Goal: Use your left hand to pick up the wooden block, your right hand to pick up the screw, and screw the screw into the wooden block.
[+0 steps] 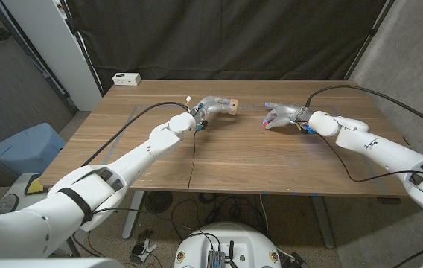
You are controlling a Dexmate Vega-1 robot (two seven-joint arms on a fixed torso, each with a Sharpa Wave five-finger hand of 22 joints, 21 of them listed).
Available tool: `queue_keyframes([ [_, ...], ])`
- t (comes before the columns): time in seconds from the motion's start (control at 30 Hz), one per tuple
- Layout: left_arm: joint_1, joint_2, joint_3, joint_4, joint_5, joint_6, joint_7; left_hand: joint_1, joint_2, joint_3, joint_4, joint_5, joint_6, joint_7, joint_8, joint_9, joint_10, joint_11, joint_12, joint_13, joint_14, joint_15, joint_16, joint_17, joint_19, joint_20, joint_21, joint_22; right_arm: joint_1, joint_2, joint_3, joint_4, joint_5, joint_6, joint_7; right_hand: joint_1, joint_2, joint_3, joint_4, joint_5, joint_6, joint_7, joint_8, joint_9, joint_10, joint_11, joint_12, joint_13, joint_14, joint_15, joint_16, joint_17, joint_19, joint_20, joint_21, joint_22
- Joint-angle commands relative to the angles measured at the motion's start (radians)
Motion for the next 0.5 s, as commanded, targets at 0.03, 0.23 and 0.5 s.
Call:
queue_keyframes([
  [0.03, 0.006, 0.003, 0.0, -0.008, -0.002, 0.005, -0.001, -0.015, 0.032, 0.003, 0.004, 0.007, 0.01, 0.004, 0.005, 0.003, 0.008, -0.001, 0.0, 0.006, -0.003, -0.036, 0.0, 0.003, -0.004, 0.003, 0.006, 0.002, -0.006, -0.002, 0.001, -0.01, -0.005, -0.006, -0.009, 0.014, 0.0, 0.007, 0.002, 0.009, 0.018, 0.002, 0.013, 0.005, 0.01, -0.004, 0.008, 0.002, 0.007, -0.002, 0.005, 0.001, 0.01, 0.0, 0.007, 0.003],
  [0.23, 0.009, 0.004, 0.0, -0.012, -0.004, 0.008, -0.001, -0.016, 0.031, 0.002, 0.004, 0.007, 0.01, 0.003, 0.005, 0.003, 0.009, -0.001, -0.001, 0.007, -0.001, -0.037, 0.0, 0.003, -0.004, 0.003, 0.006, 0.002, -0.012, -0.005, 0.004, -0.018, -0.005, -0.01, -0.015, 0.019, 0.0, 0.007, 0.002, 0.009, 0.034, 0.001, 0.022, 0.008, 0.019, -0.007, 0.009, 0.002, 0.01, -0.005, 0.005, 0.001, 0.016, 0.0, 0.008, 0.003],
  [0.5, 0.011, 0.006, 0.0, -0.014, -0.005, 0.009, -0.005, -0.017, 0.033, 0.001, 0.004, 0.007, 0.009, 0.004, 0.004, 0.003, 0.008, -0.001, -0.003, 0.008, -0.002, -0.036, 0.0, 0.003, -0.004, 0.003, 0.006, 0.002, -0.021, -0.013, 0.012, -0.034, -0.001, -0.014, -0.018, 0.023, 0.0, 0.007, 0.002, 0.01, 0.046, 0.001, 0.03, 0.011, 0.024, -0.007, 0.008, 0.002, 0.015, -0.008, 0.006, 0.002, 0.022, -0.001, 0.009, 0.003],
])
